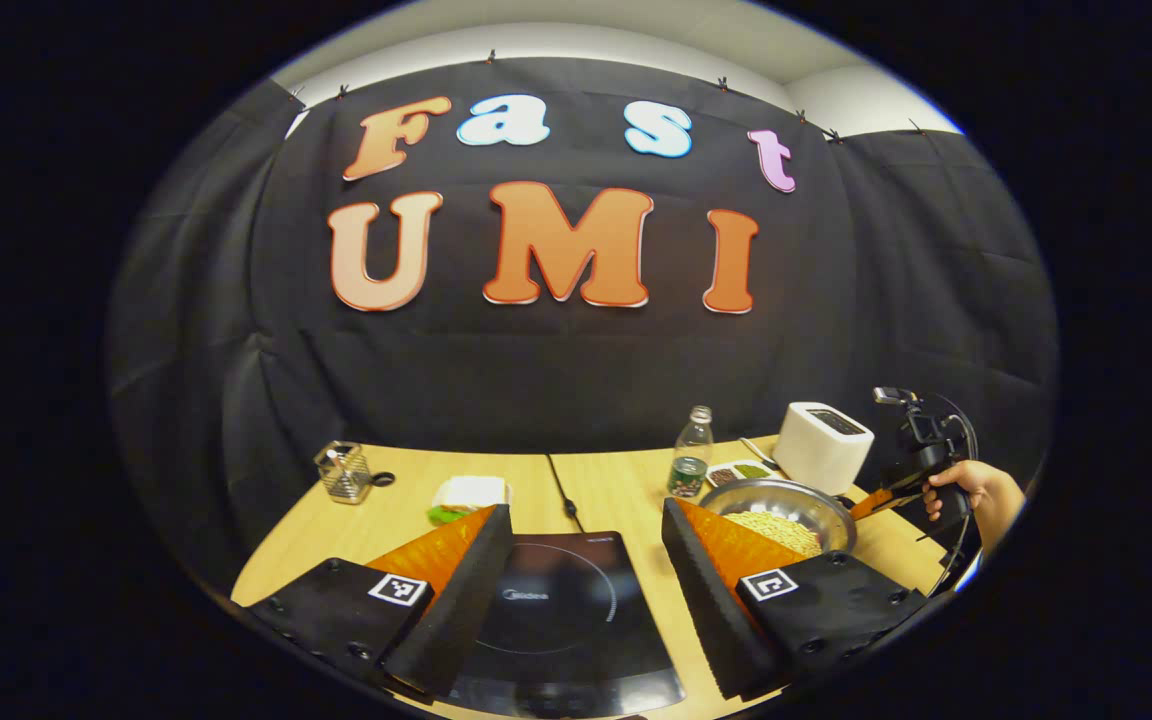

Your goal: First push the handle of the pot to place it horizontally, then grasp the pot with both hands and set it on the induction cooktop.

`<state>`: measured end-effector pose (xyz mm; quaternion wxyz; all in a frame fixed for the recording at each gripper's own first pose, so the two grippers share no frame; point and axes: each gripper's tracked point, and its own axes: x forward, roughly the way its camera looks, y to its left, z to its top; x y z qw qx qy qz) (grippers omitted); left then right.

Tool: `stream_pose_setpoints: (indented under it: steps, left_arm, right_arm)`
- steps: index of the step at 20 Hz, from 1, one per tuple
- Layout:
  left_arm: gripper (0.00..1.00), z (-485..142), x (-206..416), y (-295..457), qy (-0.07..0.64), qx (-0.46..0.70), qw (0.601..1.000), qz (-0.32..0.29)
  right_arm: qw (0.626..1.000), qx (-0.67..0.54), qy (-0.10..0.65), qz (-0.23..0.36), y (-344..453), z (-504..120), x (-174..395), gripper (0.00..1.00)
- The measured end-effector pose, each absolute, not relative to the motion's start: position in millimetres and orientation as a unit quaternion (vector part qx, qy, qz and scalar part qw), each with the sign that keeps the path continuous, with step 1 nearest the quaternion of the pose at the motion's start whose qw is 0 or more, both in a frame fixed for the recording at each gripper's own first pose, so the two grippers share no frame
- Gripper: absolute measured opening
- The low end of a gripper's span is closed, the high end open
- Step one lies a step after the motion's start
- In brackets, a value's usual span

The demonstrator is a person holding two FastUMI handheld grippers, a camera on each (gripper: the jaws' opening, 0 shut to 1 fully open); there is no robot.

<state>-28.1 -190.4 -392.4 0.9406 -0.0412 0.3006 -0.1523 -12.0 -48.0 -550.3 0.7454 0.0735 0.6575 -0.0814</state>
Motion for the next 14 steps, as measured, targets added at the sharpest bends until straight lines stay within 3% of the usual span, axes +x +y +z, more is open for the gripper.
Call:
stream_pose_setpoints:
  steps: [5, 10, 12, 13, 14]
  left_arm:
    - [0.98, -443.4, -23.3, -248.6, 0.366, -0.059, 0.910, -0.185]
    - [0.99, -509.9, -9.4, -279.0, 0.454, -0.073, 0.873, -0.164]
    - [0.97, -534.1, -7.7, -298.3, 0.485, -0.074, 0.854, -0.173]
    - [0.96, -545.3, -9.9, -306.9, 0.499, -0.076, 0.844, -0.181]
    - [0.98, -557.3, -11.5, -317.0, 0.513, -0.077, 0.834, -0.187]
  right_arm:
    - [0.753, 0.078, 0.647, -0.089, -54.8, -543.1, -8.5, 0.00]
    - [0.757, 0.101, 0.642, -0.063, -42.1, -533.1, -3.2, 0.02]
    - [0.766, 0.090, 0.634, -0.056, -41.6, -527.4, 3.7, 0.10]
    - [0.773, 0.087, 0.627, -0.055, -41.1, -524.6, 9.0, 0.22]
    - [0.775, 0.087, 0.624, -0.051, -36.5, -524.9, 12.6, 0.24]
